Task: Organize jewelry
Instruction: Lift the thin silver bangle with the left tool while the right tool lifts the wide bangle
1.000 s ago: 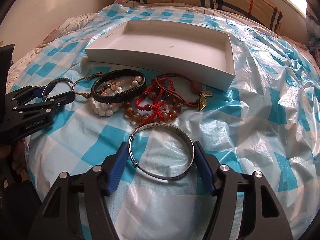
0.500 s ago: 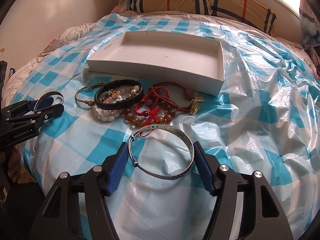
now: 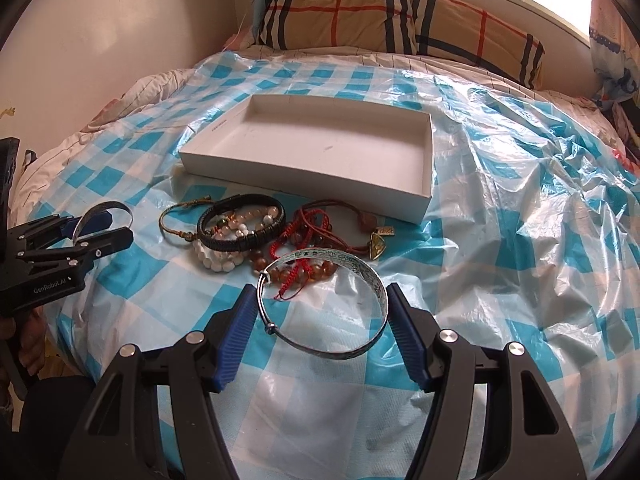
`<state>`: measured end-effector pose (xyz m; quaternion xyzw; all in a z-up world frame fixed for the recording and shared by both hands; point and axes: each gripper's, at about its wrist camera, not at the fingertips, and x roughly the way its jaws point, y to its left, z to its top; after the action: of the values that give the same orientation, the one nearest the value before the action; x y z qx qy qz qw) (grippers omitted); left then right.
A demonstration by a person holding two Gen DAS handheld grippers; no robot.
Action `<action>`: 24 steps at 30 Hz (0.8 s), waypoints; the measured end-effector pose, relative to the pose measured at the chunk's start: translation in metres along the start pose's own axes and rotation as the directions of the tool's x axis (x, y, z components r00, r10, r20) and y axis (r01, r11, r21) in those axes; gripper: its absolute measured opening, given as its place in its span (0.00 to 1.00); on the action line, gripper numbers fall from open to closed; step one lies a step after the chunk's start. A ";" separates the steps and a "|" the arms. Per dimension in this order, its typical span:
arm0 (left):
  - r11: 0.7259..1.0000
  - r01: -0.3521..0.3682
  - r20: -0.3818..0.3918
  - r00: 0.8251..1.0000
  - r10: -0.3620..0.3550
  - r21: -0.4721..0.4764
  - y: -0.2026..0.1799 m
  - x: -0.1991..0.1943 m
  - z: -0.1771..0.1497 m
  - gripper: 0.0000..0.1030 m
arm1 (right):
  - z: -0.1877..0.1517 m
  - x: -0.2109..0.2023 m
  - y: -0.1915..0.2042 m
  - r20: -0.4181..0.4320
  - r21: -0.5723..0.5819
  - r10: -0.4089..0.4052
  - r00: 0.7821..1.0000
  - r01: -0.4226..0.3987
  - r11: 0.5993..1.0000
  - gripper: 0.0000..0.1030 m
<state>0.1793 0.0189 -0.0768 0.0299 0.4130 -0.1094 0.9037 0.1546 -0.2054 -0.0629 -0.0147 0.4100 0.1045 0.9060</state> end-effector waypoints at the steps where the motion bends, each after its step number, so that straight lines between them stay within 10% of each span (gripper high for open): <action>1: 1.000 0.003 0.004 1.000 -0.003 0.002 -0.002 -0.001 0.001 0.49 | 0.001 -0.001 0.000 0.006 0.001 0.000 1.000 0.000 1.000 0.62; 24: 1.000 0.016 0.037 0.999 -0.017 0.017 -0.011 -0.012 0.006 0.49 | 0.018 -0.009 0.013 0.064 -0.032 0.000 0.998 0.002 0.999 0.62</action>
<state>0.1734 0.0091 -0.0630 0.0322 0.3955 -0.1210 0.9099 0.1596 -0.1925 -0.0434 -0.0263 0.3790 0.1109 0.9183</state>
